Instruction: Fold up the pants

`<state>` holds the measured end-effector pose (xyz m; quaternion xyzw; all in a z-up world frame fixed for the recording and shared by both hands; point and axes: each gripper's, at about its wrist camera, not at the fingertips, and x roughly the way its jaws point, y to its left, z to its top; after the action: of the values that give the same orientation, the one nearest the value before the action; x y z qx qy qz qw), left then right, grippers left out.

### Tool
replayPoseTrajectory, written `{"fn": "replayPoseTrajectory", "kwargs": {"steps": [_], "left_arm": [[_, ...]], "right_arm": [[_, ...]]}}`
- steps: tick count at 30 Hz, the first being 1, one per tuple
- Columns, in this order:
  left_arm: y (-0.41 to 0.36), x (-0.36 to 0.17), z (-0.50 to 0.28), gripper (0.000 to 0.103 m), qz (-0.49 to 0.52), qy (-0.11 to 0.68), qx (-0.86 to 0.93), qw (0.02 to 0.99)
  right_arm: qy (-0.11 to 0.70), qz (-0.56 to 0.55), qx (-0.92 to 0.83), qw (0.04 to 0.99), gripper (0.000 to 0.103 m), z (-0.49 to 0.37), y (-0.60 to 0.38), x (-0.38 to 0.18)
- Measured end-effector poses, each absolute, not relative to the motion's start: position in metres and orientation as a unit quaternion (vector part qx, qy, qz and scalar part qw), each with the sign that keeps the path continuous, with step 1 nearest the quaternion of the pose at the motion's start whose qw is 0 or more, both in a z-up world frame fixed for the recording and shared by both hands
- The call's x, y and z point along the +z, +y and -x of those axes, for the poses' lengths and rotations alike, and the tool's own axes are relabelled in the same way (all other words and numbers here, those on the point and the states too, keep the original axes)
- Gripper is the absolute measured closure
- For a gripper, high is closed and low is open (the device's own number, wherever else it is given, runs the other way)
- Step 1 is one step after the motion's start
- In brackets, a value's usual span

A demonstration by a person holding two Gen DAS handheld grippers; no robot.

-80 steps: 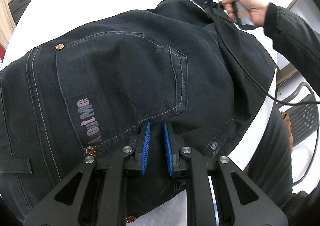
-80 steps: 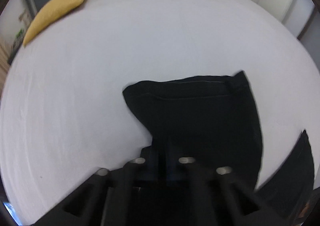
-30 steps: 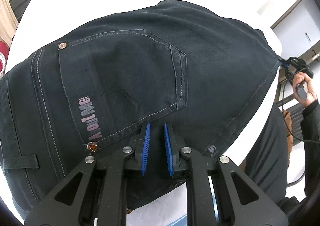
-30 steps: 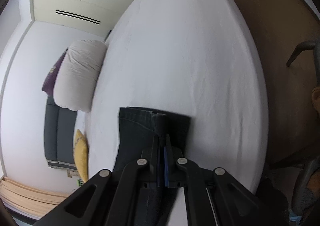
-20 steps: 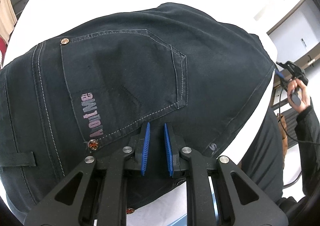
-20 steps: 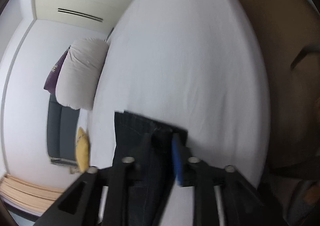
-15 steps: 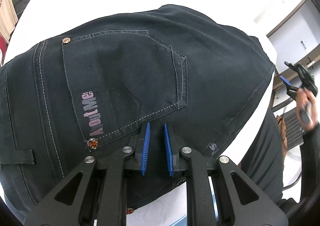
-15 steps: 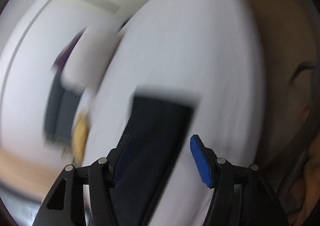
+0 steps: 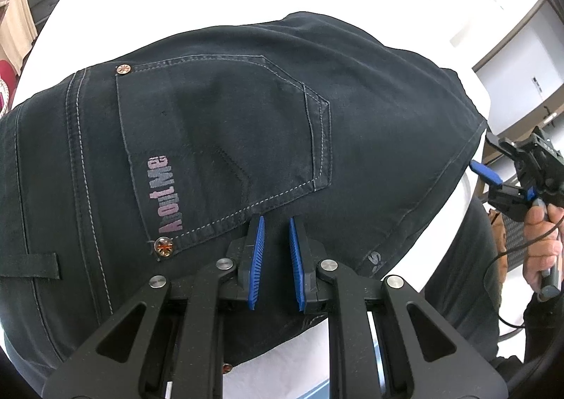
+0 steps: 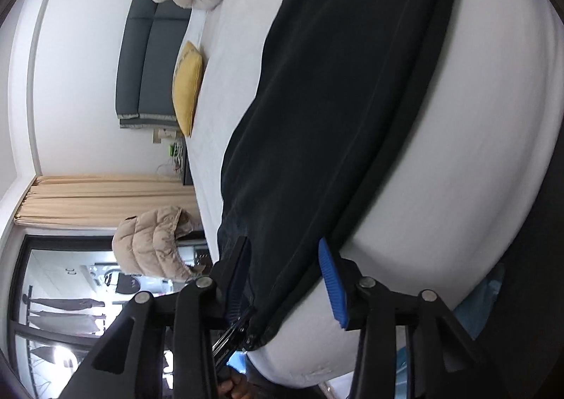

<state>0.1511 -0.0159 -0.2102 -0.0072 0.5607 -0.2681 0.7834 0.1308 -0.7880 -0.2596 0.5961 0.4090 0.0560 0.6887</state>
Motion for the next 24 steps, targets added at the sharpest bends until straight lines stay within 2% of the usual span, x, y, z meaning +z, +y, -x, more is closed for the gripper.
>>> {"fn": "replayPoseTrajectory", "kwargs": {"steps": [11, 13, 15, 24], "left_arm": [[-0.014, -0.207, -0.15, 0.089, 0.005, 0.561, -0.266, 0.784], [-0.015, -0.207, -0.15, 0.089, 0.004, 0.561, -0.266, 0.784], [-0.015, -0.207, -0.149, 0.089, 0.003, 0.561, -0.266, 0.784], [-0.013, -0.202, -0.139, 0.089, -0.016, 0.561, -0.269, 0.783]], "right_arm": [[0.451, -0.589, 0.056, 0.669, 0.059, -0.156, -0.755, -0.278], [0.454, -0.584, 0.062, 0.67, 0.068, -0.159, -0.75, -0.28], [0.463, -0.569, 0.068, 0.676, 0.097, -0.162, -0.742, -0.28], [0.462, -0.564, 0.054, 0.682, 0.1, -0.137, -0.746, -0.291]]}}
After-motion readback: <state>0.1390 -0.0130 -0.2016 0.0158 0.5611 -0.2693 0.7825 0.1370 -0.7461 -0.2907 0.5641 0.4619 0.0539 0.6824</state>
